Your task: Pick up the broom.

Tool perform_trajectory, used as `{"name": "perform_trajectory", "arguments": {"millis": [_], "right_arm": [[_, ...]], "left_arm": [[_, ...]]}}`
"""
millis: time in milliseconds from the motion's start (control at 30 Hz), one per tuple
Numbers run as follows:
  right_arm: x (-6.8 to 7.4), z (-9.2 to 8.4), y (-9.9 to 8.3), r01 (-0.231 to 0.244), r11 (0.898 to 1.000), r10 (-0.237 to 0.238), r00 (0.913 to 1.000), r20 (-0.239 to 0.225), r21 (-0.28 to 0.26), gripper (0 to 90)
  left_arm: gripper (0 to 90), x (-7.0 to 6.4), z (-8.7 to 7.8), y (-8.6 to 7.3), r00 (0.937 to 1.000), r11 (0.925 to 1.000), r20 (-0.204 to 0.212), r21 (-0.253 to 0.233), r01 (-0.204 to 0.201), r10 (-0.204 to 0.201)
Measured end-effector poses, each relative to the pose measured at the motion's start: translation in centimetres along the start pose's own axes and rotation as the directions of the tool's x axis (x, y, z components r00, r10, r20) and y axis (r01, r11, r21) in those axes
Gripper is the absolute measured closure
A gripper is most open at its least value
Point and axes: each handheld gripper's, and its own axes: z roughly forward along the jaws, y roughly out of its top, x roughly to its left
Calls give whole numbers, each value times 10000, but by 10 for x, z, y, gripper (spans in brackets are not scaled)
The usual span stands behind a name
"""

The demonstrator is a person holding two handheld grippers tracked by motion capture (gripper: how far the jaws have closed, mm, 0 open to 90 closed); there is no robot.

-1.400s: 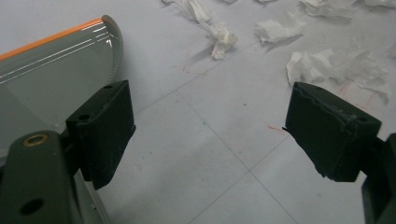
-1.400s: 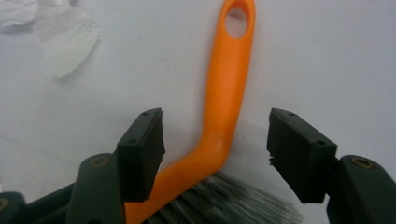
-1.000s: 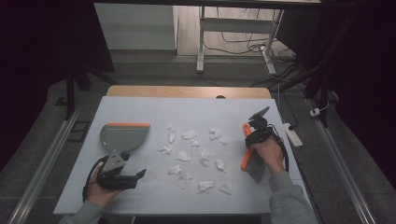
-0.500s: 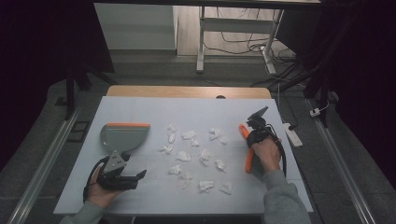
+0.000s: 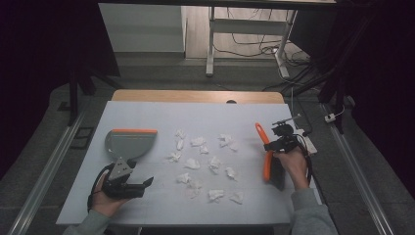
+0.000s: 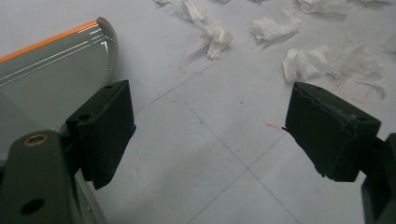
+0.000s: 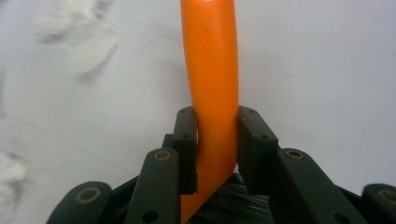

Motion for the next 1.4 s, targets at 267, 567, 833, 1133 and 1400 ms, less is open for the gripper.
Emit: {"name": "perform_trajectory", "arguments": {"millis": [267, 567, 833, 1133, 1400], "right_arm": [[-14, -37, -18, -535, 9816, 278, 9897, -1405, -1832, 711], [-7, -62, -24, -793, 9505, 10, 9677, -2523, -3005, 710], [6, -60, -17, -907, 9377, -256, 9446, -3272, -3353, 710], [26, -60, -10, -903, 9200, -736, 9160, -3944, -3813, 710], [43, -62, -4, -1060, 8993, -901, 9045, -4169, -4244, 709]], "left_arm": [[165, 1, 2, 1, 9999, 9999, -12, 21, 109, -109], [165, -3, 5, 4, 10000, 10000, -31, 49, 21, -21], [165, -12, 9, 15, 9997, 9997, 24, -94, -244, 244], [166, -25, 14, 36, 9989, 9982, 318, -507, -319, 335], [169, -34, 20, 52, 9978, 9971, 487, -638, -414, 446]]}}
